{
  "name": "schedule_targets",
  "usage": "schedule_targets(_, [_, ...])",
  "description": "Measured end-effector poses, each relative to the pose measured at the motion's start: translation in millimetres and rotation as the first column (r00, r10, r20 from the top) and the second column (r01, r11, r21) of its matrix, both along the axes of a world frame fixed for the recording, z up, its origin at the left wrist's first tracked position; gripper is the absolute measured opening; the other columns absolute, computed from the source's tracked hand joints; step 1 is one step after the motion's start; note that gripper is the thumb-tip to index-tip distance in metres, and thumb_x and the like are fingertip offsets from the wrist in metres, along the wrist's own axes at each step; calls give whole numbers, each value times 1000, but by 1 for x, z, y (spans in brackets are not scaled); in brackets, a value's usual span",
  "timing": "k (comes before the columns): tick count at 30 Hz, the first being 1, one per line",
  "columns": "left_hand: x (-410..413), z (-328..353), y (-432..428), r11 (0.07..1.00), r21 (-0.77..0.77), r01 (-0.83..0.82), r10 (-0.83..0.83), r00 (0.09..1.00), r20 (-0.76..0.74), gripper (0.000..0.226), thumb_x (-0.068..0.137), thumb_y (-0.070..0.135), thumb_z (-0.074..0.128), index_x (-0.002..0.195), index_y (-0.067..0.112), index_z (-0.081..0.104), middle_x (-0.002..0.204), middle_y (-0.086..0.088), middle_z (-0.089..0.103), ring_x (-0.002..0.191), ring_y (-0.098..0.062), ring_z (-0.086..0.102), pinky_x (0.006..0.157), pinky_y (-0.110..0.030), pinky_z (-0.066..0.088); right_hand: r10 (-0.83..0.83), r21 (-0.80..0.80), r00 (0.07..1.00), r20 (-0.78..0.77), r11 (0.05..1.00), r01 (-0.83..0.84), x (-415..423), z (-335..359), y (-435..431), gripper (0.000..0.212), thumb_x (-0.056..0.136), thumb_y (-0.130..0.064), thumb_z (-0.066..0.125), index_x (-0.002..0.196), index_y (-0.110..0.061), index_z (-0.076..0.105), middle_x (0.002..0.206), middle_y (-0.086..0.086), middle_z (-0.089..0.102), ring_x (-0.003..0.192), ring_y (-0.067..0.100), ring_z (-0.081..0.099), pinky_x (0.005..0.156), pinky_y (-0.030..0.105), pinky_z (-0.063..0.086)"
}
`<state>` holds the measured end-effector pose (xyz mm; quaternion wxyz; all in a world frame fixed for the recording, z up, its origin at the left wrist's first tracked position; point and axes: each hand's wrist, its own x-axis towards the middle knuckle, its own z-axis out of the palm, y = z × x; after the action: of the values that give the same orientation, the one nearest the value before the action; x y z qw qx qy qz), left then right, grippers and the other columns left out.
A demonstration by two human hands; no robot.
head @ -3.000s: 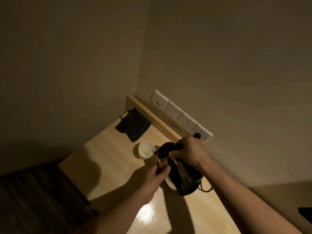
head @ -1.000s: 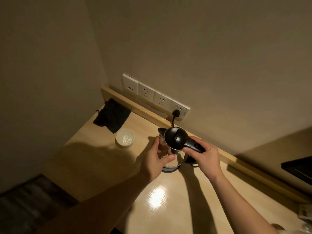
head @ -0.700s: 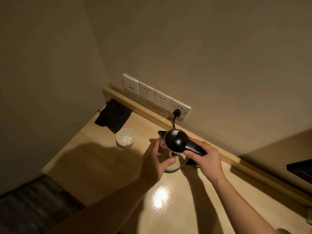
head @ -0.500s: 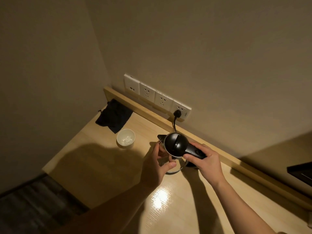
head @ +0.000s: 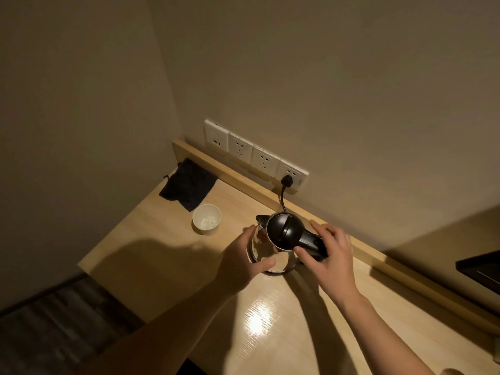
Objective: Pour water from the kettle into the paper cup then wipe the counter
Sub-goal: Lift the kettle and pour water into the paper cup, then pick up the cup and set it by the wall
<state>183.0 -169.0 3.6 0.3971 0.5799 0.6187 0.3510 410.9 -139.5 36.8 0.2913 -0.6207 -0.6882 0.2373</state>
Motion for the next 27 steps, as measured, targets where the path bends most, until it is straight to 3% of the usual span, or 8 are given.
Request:
schedule_targets(1, [-11,4,0,1000,1,1,-1,1000,-17,74,75,38,85,141,16,60,132,14,64,122,-7,62,98,-9,46,-11,77,999,41,997,8,-6,4,-3,54,87,-39,83,137,-25,65,120,-13,51,115,10,43,97,44,45])
schedule_targets(3, [-38,11,-2,1000,-4,-22,22,998,-66,84,75,45,81,148,12,56,142,3,64,130,-15,60,105,-26,52,42,160,998,47,986,-49,-26,16,-11,47,90,-37,78,132,-21,67,120,-9,59,114,11,49,94,44,49])
schedule_targets(6, [-84,15,-5,998,23,-56,59,986,-155,84,76,57,72,144,8,59,140,-13,67,125,-27,68,98,-46,61,281,112,960,13,953,-281,-71,30,-23,42,94,-45,68,131,-23,66,120,-15,60,113,7,58,95,36,55])
schedule_targets(10, [-141,17,3,997,33,-71,77,964,-254,87,74,59,71,138,1,62,130,-19,71,115,-30,71,93,-40,61,421,-116,905,54,903,-413,-132,19,-22,60,93,-62,55,143,-28,55,131,-7,59,118,8,59,100,34,56])
schedule_targets(15, [-194,4,32,990,-137,31,-78,934,-349,90,71,28,97,145,-1,55,138,-21,66,126,-37,64,103,-40,51,278,-354,959,63,904,-239,-189,-10,8,82,90,-48,76,157,-22,38,153,2,48,135,17,53,110,36,51])
schedule_targets(19, [-214,-8,58,959,-242,148,-226,914,-336,93,79,28,92,156,8,43,155,-11,54,142,-30,52,116,-37,43,99,-485,995,17,871,-78,-215,-30,33,99,82,-41,86,160,-18,30,161,7,43,143,25,48,116,44,47])
schedule_targets(22, [-214,-14,77,916,-329,229,-342,875,-342,88,83,33,88,156,22,41,157,-1,50,143,-23,49,119,-40,42,76,-539,997,-22,839,-76,-227,-37,45,90,81,-33,88,155,-16,39,154,7,52,139,26,52,111,40,48])
schedule_targets(27, [-211,-22,95,901,-319,294,-396,858,-327,72,81,33,89,142,30,50,140,5,62,129,-18,59,110,-41,51,27,-499,999,-39,866,-43,-244,-44,49,73,80,-34,89,142,-19,53,139,3,64,114,13,58,95,28,45])
